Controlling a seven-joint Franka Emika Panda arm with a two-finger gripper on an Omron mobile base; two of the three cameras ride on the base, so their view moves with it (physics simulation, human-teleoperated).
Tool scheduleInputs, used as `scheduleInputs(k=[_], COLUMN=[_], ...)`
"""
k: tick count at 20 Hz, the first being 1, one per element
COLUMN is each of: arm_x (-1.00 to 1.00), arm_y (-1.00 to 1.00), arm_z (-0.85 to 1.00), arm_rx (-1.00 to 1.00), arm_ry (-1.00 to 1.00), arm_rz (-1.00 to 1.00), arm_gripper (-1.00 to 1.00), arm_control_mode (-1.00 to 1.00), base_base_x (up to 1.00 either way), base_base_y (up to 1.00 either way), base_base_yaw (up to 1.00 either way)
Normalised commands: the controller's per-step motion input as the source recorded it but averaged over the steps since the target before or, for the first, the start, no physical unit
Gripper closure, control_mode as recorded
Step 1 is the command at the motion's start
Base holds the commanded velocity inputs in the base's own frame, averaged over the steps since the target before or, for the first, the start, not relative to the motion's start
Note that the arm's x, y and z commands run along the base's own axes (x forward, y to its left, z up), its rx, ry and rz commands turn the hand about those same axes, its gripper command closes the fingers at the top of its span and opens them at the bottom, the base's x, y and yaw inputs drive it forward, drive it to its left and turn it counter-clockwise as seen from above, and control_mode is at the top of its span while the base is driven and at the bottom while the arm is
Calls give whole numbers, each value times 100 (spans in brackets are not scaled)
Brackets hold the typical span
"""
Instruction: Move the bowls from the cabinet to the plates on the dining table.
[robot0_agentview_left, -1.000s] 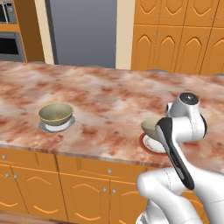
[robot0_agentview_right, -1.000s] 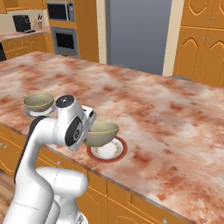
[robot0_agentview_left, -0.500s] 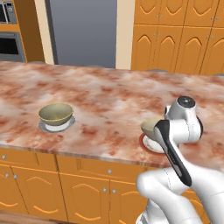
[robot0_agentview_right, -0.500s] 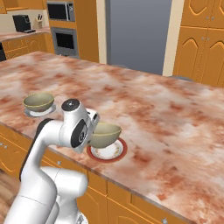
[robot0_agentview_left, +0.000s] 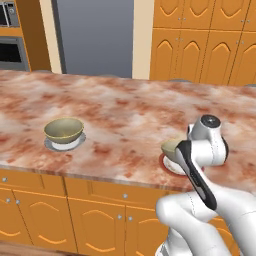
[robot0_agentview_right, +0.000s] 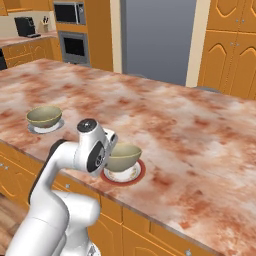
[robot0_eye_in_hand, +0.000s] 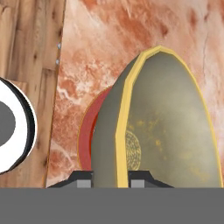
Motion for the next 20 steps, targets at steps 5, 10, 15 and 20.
scheduleInputs(k=[5, 10, 15, 20], arm_x=[16, 15, 15, 13], arm_y=[-8, -8, -6, -6], arm_z=[-24, -26, -26, -26], arm_rx=[0, 0, 0, 0], arm_ry=[0, 0, 0, 0], arm_rz=[0, 0, 0, 0], arm_gripper=[100, 100, 100, 100], arm_control_mode=[-100, -100, -100, -100], base_base_x=[0, 0, 0, 0], base_base_y=[0, 0, 0, 0], base_base_yaw=[0, 0, 0, 0])
